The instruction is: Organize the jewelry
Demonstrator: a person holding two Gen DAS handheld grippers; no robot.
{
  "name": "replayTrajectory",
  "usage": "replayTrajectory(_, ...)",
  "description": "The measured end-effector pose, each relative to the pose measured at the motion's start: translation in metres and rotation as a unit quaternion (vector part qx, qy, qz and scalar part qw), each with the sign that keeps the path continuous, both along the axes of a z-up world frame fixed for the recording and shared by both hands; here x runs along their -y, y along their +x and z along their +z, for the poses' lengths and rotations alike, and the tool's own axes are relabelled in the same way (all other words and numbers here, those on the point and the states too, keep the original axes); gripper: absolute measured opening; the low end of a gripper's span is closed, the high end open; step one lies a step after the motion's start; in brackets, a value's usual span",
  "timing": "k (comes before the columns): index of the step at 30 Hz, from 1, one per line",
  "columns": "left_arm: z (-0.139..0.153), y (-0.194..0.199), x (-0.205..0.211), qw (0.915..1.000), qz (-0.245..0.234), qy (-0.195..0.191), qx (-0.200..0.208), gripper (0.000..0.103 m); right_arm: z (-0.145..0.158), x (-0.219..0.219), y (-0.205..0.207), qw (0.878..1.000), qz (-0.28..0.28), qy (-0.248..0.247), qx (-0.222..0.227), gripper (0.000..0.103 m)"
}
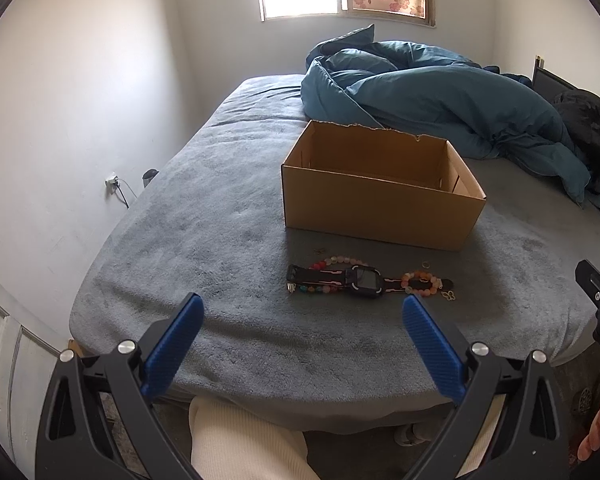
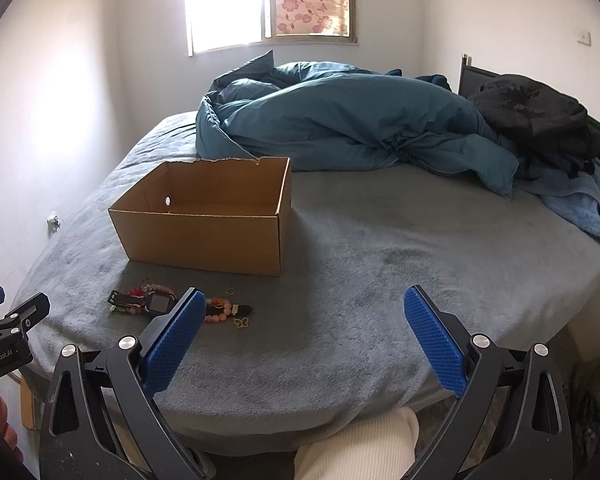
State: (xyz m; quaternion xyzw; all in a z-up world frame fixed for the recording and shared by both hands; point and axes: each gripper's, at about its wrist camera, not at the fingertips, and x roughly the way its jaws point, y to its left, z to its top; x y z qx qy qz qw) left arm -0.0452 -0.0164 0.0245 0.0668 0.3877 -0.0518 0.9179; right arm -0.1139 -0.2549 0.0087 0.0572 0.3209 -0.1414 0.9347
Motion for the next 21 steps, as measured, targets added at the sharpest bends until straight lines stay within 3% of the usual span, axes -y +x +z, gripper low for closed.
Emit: replayTrajectory(21,-0.0004,0.0008,0.0019,1.0,-0.001,0.001,0.0,0.097,-0.0009,0.0016,-0.0006,1.0,-0.006,0.003,-0.003,0.095)
